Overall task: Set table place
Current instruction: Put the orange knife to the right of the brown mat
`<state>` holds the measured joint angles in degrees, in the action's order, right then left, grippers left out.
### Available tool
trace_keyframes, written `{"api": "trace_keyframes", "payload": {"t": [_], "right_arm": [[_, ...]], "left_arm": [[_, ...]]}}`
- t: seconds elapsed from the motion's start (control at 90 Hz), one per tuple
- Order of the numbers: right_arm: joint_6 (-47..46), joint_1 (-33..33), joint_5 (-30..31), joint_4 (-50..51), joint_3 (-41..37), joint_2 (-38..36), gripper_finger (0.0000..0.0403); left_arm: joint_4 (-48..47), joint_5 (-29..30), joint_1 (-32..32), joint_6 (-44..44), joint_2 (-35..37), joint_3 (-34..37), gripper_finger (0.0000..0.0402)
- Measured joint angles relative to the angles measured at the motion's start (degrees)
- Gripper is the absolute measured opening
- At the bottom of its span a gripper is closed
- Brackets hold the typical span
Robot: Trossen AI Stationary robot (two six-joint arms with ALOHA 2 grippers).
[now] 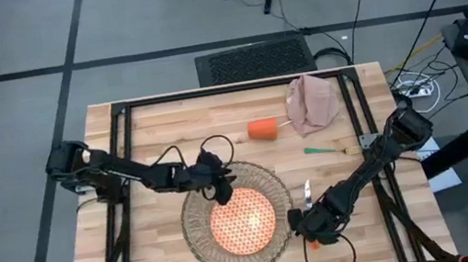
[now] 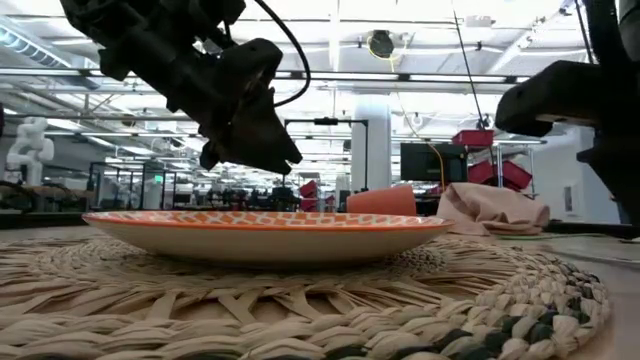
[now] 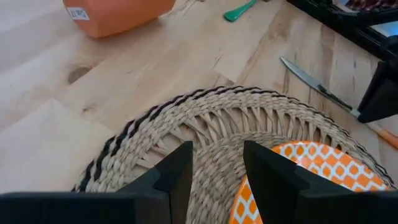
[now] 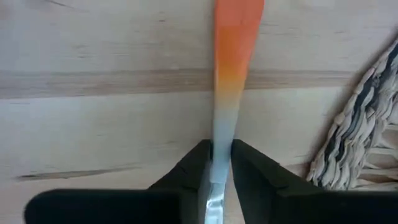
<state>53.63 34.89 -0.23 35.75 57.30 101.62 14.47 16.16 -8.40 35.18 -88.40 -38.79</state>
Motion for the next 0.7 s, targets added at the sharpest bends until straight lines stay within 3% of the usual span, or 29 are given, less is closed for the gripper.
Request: {"api": "trace_keyframes", "payload": {"t": [0.7], "right_arm": [[-3.45, 0.02, -0.3, 2.39, -0.26, -1.07, 0.0059]], "left_arm": [[0.01, 0.22, -0.9, 0.14, 0.0, 0.0, 0.0128]]}}
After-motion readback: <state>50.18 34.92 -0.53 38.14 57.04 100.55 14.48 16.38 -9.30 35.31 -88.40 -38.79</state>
